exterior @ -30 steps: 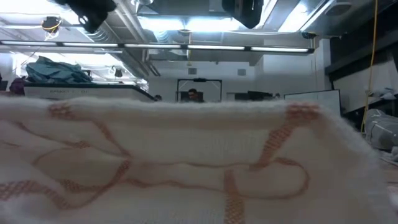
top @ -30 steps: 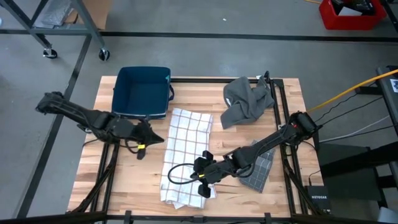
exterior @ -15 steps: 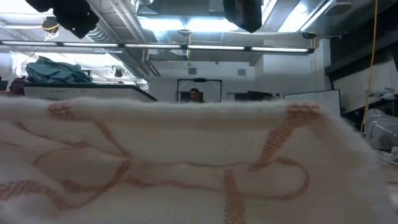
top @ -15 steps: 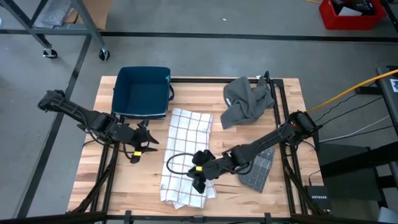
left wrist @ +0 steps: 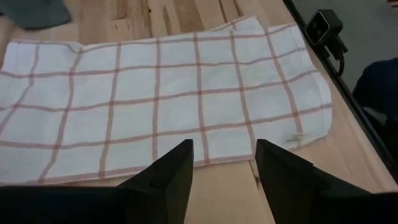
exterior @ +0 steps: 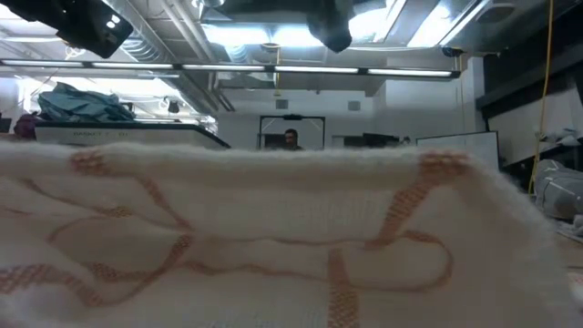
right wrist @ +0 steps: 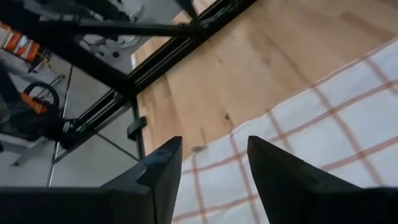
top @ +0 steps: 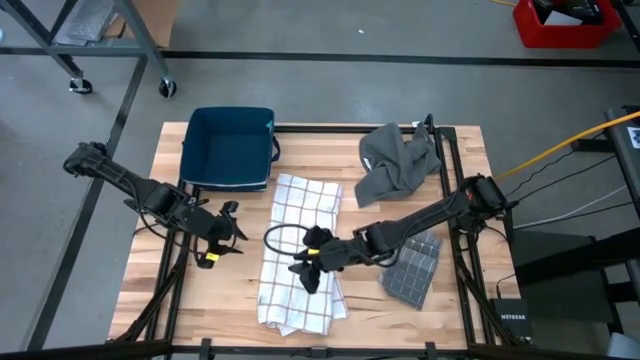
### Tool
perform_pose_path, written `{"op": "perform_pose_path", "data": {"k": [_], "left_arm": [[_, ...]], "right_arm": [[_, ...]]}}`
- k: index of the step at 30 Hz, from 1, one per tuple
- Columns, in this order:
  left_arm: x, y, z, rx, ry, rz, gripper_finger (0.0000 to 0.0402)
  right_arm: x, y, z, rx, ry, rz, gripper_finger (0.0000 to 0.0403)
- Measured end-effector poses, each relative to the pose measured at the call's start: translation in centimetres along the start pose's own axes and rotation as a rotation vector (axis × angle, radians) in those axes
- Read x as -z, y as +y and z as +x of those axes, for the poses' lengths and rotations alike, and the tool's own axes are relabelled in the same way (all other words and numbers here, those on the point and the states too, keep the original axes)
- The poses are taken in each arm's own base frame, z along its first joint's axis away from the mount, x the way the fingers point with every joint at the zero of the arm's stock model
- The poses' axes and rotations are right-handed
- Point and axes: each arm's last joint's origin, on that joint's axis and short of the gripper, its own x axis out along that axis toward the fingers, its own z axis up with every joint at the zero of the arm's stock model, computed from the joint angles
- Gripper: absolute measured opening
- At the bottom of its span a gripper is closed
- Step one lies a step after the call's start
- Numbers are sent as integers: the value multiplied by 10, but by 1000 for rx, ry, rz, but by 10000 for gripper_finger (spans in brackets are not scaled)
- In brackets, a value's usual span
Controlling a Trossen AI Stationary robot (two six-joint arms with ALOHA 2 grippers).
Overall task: Fold towel
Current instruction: Fold the white towel
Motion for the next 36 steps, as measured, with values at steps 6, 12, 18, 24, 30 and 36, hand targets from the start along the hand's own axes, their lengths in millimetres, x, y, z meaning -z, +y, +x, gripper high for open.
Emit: {"op": "perform_pose_path", "data": {"k": [6, 12, 18, 24, 30, 36], "left_arm": [[0, 0, 0, 0, -3, -62, 166], [0, 0, 0, 0, -3, -86, 166], [0, 0, 0, 0, -3, -82, 166], [0, 0, 0, 0, -3, -55, 166], [0, 0, 0, 0, -3, -55, 166], [0, 0, 0, -1, -2, -56, 166]], "right_arm": [[-16, -10, 4, 1, -50, 29, 188], [-26, -18, 6, 13, -74, 46, 188], [-27, -18, 6, -8, -49, 35, 188], [-25, -17, 6, -66, 10, -109, 188], [-23, -16, 6, -104, 48, -186, 188], [-22, -15, 6, -140, 79, -230, 188]]}}
